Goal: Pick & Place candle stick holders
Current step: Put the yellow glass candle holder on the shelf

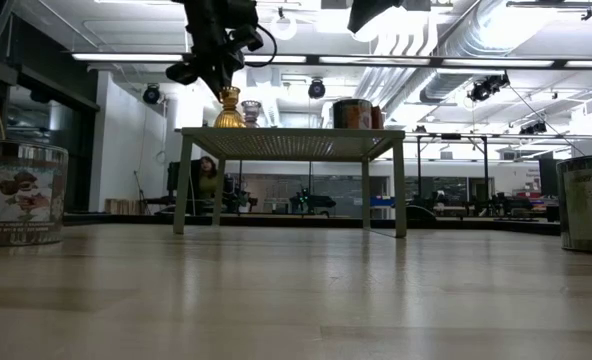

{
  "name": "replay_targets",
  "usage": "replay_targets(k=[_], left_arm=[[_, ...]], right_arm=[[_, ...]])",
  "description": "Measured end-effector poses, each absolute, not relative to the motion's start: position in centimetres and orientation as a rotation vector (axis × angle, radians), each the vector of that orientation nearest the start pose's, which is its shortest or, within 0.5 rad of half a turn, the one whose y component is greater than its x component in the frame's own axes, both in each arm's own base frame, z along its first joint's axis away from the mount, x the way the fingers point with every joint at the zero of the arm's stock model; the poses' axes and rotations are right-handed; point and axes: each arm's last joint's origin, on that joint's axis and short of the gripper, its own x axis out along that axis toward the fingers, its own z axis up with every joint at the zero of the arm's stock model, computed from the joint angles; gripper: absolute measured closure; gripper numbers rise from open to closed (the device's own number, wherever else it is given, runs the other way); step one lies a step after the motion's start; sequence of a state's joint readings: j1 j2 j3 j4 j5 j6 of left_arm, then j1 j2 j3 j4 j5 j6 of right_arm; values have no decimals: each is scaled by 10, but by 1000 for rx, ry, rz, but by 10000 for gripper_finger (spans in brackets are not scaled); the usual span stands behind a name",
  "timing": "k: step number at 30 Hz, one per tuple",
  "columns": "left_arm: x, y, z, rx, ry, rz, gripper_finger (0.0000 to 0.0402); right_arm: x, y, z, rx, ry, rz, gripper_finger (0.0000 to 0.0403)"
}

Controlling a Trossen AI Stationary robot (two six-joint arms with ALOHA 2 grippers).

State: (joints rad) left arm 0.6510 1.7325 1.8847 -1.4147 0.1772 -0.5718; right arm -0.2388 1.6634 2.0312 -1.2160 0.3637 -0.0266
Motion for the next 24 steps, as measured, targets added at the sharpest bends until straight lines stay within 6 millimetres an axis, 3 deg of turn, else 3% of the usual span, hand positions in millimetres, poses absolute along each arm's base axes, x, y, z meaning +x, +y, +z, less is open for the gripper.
replay_targets(k=[24], left_arm=[[257, 204, 368, -1002, 1022, 742, 367]], right_arm=[[298, -100, 439, -36, 871, -568, 292]])
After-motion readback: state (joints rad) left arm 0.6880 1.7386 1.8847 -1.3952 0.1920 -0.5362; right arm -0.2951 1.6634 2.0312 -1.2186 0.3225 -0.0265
